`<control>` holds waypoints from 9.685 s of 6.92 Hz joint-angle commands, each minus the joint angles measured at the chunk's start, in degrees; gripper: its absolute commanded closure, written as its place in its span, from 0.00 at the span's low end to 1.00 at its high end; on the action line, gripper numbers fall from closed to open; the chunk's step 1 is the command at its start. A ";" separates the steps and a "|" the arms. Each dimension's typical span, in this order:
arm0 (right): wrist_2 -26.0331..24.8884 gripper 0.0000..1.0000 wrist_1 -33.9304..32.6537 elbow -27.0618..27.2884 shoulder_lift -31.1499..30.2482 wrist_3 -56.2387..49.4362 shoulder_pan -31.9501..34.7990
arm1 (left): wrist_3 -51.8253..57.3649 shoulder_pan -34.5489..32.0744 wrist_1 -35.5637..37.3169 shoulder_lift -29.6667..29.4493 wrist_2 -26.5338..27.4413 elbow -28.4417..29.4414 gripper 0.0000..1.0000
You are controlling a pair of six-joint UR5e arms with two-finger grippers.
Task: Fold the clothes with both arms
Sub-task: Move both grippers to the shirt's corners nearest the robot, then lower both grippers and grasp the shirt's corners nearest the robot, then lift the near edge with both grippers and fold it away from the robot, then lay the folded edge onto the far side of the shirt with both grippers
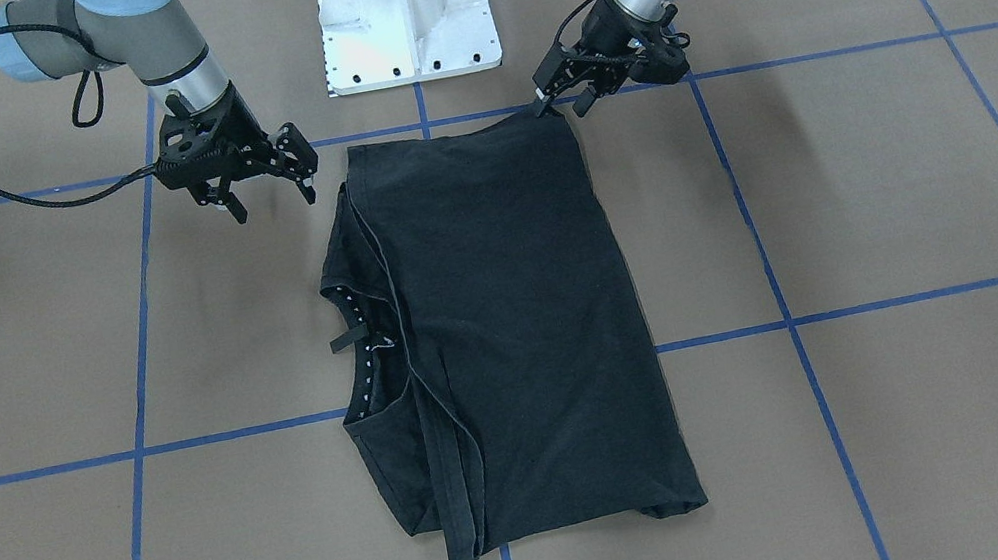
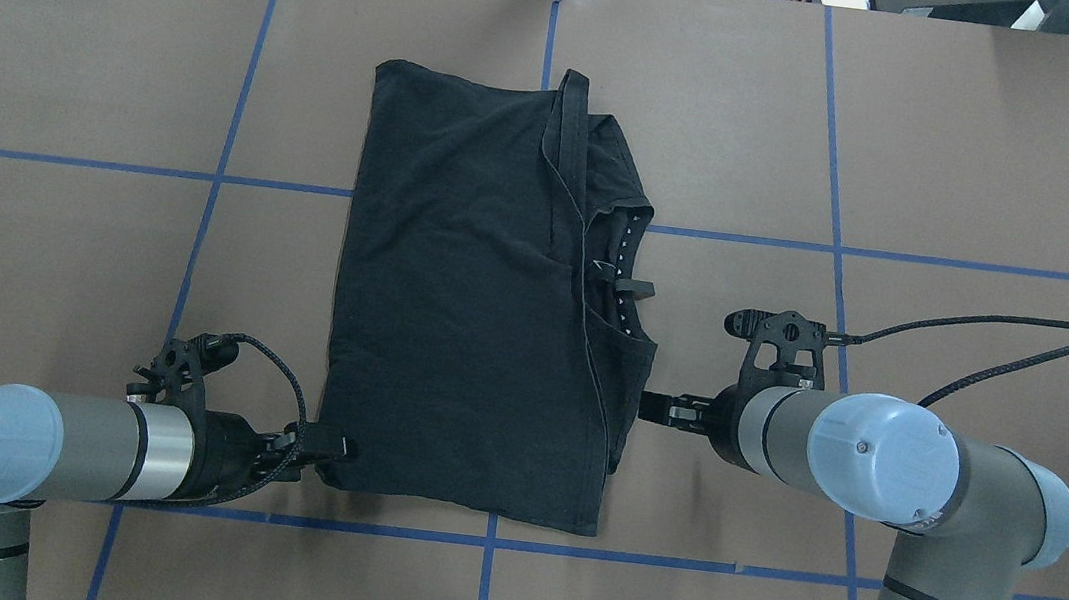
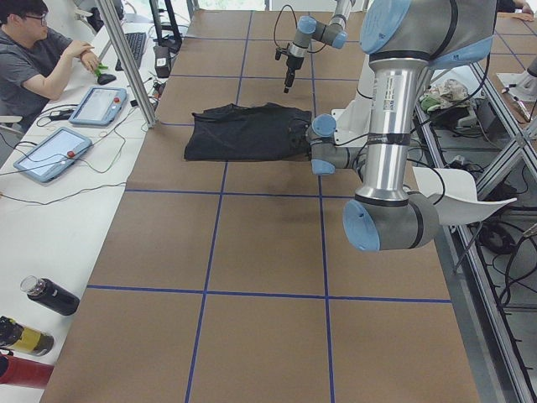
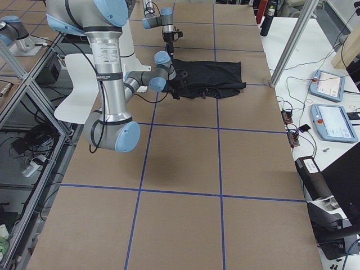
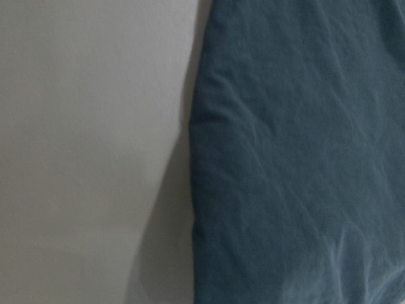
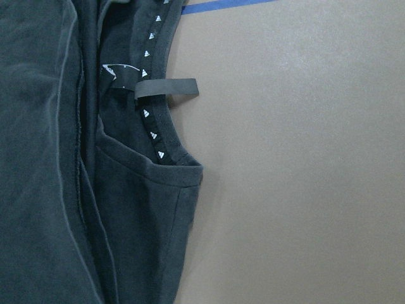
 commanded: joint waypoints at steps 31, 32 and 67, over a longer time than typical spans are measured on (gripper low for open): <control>-14.96 1.00 -9.57 -8.62 12.08 23.73 -10.84 | 0.54 0.33 -0.09 -0.97 -0.03 0.99 1.00; -14.96 1.00 -9.57 -8.53 11.99 23.73 -10.75 | 0.54 0.33 -0.09 -0.88 -0.03 1.08 1.00; -4.50 1.00 -6.41 -31.55 32.12 6.86 13.77 | 25.59 -26.74 20.39 -28.91 -4.87 22.09 1.00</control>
